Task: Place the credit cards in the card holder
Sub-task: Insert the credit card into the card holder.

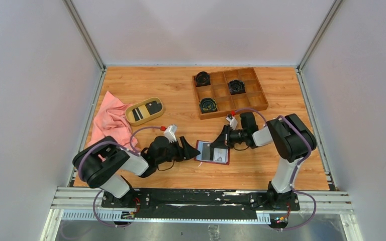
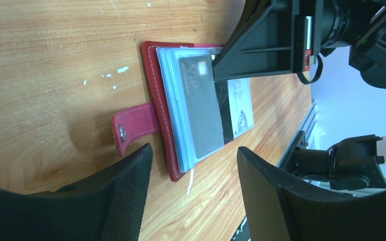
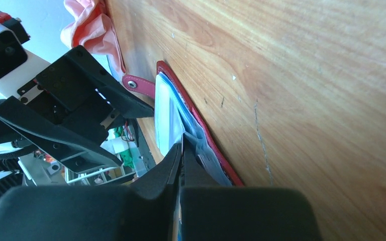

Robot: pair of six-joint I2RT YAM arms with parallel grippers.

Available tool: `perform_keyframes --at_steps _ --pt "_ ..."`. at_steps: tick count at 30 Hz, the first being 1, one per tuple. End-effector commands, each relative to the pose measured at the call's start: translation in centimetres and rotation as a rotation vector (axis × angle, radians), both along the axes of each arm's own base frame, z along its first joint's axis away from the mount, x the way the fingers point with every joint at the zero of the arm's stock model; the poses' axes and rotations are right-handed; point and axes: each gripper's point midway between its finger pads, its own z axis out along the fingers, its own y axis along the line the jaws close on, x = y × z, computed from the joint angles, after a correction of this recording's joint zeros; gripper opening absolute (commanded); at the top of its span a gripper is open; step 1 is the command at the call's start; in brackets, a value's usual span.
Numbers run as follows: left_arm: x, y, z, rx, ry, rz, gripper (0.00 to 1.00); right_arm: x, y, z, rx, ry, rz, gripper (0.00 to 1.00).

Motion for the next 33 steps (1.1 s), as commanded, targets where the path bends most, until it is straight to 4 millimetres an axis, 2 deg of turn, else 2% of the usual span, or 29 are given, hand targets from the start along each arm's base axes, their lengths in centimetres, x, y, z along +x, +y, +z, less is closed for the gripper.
perform_keyframes --at_steps 1,5,8,24,33 --pt "-0.2 1.6 -0.6 0.086 -0.024 0.01 0.66 -0.5 -0.2 -0.9 -0.007 0.042 0.011 0.02" --pt "-0.1 1.5 0.5 0.078 -0.057 0.002 0.66 -0.2 -0.3 -0.2 -0.025 0.003 0.023 0.16" --pt "-0.1 1.2 1.1 0.065 -0.068 -0.007 0.65 0.0 -0.4 0.2 -0.033 -0.022 0.025 0.22" --pt "-0.3 1.2 1.7 0.051 -0.081 -0.018 0.64 0.7 -1.0 1.4 -0.157 -0.108 0.082 0.52" --pt "-0.4 1.2 1.9 0.047 -0.089 -0.021 0.64 -0.4 -0.1 1.8 -0.279 -0.2 0.202 0.74"
